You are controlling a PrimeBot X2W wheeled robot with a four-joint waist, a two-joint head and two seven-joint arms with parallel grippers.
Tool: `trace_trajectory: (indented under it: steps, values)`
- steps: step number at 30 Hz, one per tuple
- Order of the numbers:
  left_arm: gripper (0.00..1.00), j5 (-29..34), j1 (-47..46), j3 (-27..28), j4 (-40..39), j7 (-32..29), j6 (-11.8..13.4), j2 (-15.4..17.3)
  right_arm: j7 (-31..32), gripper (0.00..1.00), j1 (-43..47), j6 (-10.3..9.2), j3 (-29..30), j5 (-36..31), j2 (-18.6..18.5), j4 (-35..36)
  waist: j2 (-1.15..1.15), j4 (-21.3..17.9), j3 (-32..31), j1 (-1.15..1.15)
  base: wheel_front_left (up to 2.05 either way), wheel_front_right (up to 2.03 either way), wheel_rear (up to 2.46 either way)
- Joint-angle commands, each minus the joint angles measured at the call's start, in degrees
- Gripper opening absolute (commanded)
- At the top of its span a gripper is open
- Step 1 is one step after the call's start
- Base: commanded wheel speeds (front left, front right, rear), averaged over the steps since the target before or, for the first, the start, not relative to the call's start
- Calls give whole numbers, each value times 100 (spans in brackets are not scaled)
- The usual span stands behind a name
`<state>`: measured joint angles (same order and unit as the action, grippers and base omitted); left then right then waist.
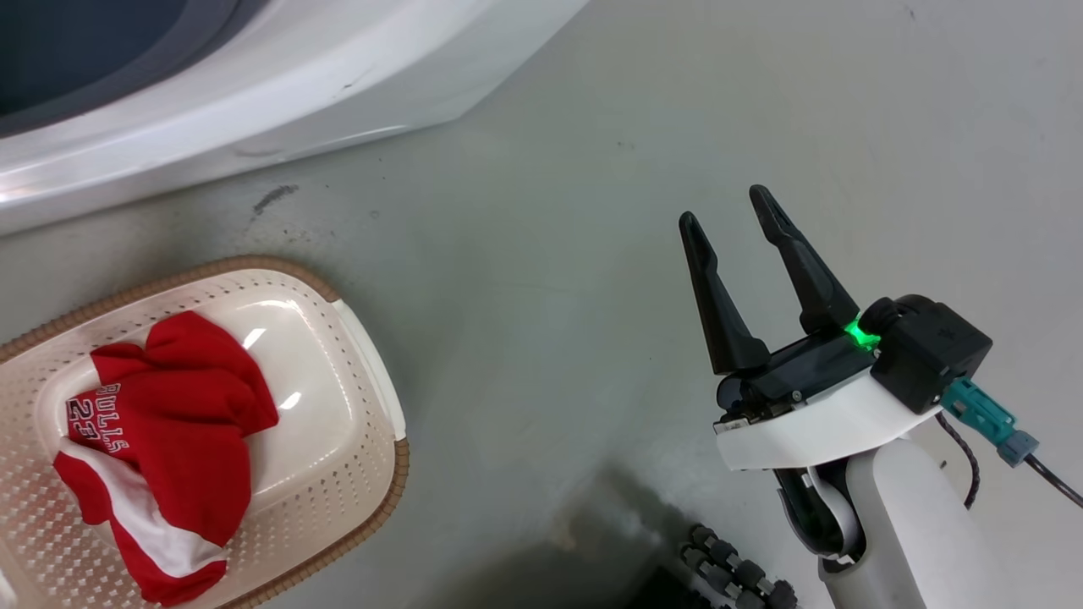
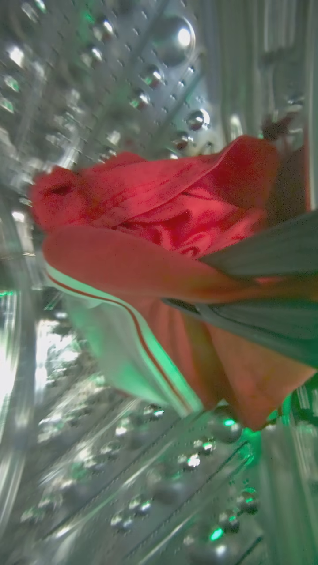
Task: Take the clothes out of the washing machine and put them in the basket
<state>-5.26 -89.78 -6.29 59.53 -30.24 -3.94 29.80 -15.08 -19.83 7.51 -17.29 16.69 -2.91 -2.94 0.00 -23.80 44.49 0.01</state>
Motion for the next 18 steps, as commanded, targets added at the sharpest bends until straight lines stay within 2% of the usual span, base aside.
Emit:
trace_trajectory:
  steps: [1, 5, 11, 13, 18]
  values:
    - [0, 32, 207, -26, -214, 412, 67, 2, -13, 100, -43, -4, 32, -29, 5, -6, 0, 41, -87, -1, 0, 0, 0]
    - [0, 3, 762, -14, -513, 1462, 191, -43, -13, 100, -31, -4, 113, -112, 5, -67, 0, 116, -343, -1, 0, 0, 0]
    - [0, -178, 1561, 38, -501, 2933, 183, -216, -12, 100, 138, -4, 248, -262, 4, -200, 0, 251, -881, -1, 0, 0, 0]
    - [0, -331, 2220, 58, -158, 4040, 157, -434, -13, 100, 378, -4, 349, -382, 3, -362, 0, 383, -1495, -1, 0, 0, 0]
    - [0, -473, 2646, 82, 145, 4435, 74, -622, -12, 100, 606, -4, 414, -502, 3, -536, 0, 508, -2019, -1, 0, 0, 0]
